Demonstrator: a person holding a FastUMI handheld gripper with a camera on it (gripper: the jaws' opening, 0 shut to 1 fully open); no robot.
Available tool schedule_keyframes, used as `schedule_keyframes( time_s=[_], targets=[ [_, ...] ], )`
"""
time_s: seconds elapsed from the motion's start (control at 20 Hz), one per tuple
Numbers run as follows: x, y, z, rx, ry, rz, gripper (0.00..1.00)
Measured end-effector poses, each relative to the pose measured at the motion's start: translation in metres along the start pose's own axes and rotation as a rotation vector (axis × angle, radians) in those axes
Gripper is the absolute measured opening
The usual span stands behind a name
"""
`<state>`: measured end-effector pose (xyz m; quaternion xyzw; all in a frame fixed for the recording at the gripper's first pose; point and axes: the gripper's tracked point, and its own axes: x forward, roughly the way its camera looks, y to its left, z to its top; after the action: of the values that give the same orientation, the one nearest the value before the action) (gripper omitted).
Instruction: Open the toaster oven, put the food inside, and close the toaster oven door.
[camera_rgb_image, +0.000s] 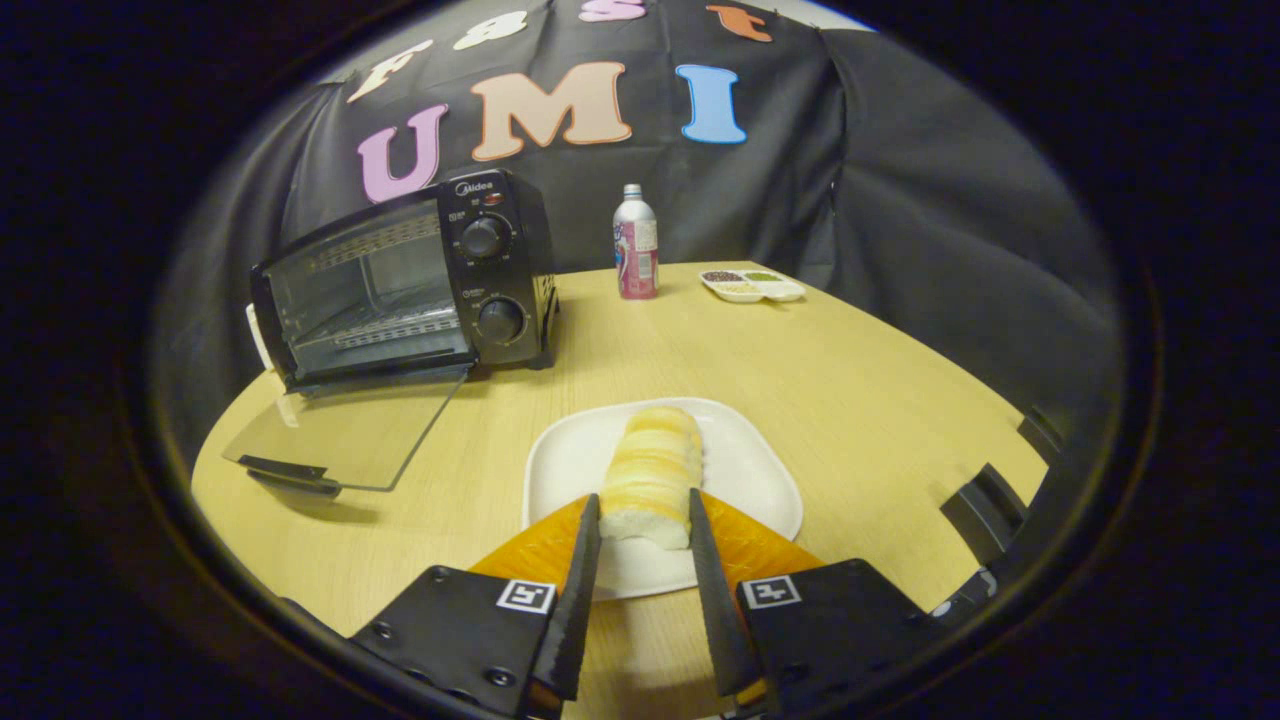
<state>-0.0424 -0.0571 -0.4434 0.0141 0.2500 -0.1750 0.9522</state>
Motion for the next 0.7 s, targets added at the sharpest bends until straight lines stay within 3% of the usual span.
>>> schedule_keyframes(
  time_s=[0.2, 0.35, 0.7],
  targets=[
    [-0.004, 0.007, 0.009, 0.114, -0.042, 0.003, 0.4],
    [-0.021, 0.022, 0.024, 0.12, -0.085, 0.042, 0.33],
    [-0.058, 0.117, 0.054, 0.181, -0.136, 0.292, 0.33]
  ],
)
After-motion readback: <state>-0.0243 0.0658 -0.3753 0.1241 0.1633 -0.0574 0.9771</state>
